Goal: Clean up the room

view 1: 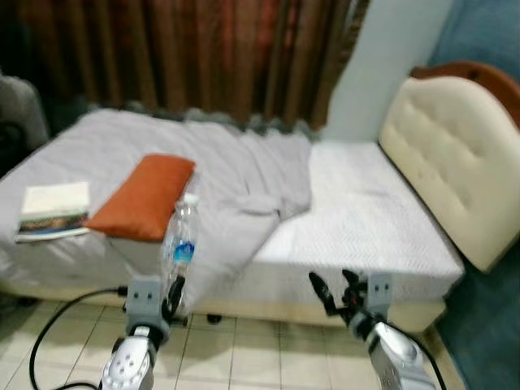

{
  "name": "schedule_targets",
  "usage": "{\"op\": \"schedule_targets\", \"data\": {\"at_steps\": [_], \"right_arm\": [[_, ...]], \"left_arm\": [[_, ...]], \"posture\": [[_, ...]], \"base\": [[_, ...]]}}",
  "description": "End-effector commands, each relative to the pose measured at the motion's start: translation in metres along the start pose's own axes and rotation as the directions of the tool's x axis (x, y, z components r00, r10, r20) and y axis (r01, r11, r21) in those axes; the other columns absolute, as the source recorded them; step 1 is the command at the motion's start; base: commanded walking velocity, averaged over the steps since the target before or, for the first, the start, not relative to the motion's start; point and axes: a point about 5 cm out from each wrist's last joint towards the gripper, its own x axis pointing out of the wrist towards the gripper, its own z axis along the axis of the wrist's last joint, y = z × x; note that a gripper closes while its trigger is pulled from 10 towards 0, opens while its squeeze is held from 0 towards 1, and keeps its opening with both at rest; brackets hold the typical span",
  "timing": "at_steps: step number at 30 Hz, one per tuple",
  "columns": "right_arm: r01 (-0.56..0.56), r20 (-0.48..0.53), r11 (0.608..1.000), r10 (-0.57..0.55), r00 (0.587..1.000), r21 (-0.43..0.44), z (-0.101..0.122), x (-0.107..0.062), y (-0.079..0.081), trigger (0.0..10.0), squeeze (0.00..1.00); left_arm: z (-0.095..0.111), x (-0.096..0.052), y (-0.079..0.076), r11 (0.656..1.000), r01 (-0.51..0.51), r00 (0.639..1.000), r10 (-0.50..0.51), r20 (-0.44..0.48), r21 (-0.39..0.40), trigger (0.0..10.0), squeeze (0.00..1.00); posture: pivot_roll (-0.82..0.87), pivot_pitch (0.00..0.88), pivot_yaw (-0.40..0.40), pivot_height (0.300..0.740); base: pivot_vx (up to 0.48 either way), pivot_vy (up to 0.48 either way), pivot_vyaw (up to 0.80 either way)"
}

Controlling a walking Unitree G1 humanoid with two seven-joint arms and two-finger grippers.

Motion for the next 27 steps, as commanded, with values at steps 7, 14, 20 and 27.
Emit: {"op": "schedule_targets", "data": {"at_steps": [7,14,20,27], "right_arm": [[0.001,0.016,1.000,-0.001,1.000,-0.001,0.004,0.000,-0.003,10.0,0.00],[-0.006,0.012,1.000,0.006,1.000,0.000,0.004,0.001,-0.004,10.0,0.00],[0.001,0.024,1.000,-0.002,1.000,0.016,0.006,0.004,-0.003,10.0,0.00],[0.196,0.065,0.979,-0.200,0.978,0.057,-0.001,-0.017,-0.025,10.0,0.00]], "left_arm": [[0.009,0.004,-0.010,1.000,0.025,0.998,-0.024,0.052,-0.008,10.0,0.00],[0.010,0.003,-0.010,1.000,0.011,0.998,-0.010,0.064,-0.011,10.0,0.00],[0.010,0.002,-0.006,1.000,0.004,0.998,-0.003,0.063,-0.007,10.0,0.00],[0.020,0.014,0.003,0.995,0.087,0.994,-0.090,0.056,0.052,10.0,0.00]], "posture": [[0.15,0.000,-0.106,0.740],[0.16,0.000,-0.111,0.740],[0.17,0.000,-0.114,0.740],[0.16,0.000,-0.007,0.740]], "base": [[0.000,0.480,0.00],[0.000,0.480,0.00],[0.000,0.480,0.00],[0.000,0.480,0.00]]}}
